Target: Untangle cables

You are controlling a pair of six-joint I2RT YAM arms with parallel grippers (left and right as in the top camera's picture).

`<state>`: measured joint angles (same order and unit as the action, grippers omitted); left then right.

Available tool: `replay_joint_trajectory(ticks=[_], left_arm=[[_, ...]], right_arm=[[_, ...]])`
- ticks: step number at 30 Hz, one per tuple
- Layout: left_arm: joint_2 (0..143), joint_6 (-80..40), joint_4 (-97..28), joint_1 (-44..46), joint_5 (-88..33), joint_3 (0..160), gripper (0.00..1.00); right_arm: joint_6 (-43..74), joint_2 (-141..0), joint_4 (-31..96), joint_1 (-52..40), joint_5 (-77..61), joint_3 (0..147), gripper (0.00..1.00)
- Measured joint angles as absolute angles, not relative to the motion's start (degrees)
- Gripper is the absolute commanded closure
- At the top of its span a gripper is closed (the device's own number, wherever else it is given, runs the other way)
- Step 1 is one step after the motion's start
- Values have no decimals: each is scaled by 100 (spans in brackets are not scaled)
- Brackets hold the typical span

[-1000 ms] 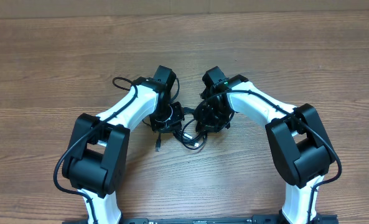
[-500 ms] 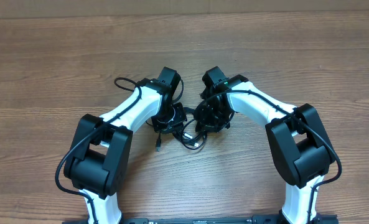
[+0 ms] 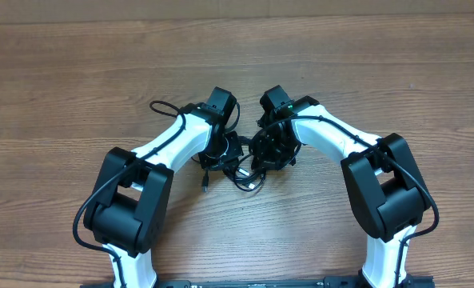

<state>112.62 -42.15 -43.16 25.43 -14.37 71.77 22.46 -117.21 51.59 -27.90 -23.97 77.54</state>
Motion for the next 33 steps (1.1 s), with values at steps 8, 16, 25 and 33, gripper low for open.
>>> replay_joint_trajectory(ticks=[8, 16, 25, 33], left_arm=[[11150, -4469, -3852, 2626, -1288, 6895, 96], [11139, -4394, -3798, 2578, -1396, 6875, 96], [10916, -3879, -3894, 2078, -2047, 6908, 96], [10272, -3706, -3911, 1492, -2698, 7035, 96]], right_arm=[[2248, -11721, 5166, -2788, -2383, 7747, 80], [2248, -11721, 5192, -2790, -2309, 7730, 85], [2268, -11719, 5151, -2797, -2222, 7730, 96], [2265, -11697, 5153, -2818, -2158, 7723, 96]])
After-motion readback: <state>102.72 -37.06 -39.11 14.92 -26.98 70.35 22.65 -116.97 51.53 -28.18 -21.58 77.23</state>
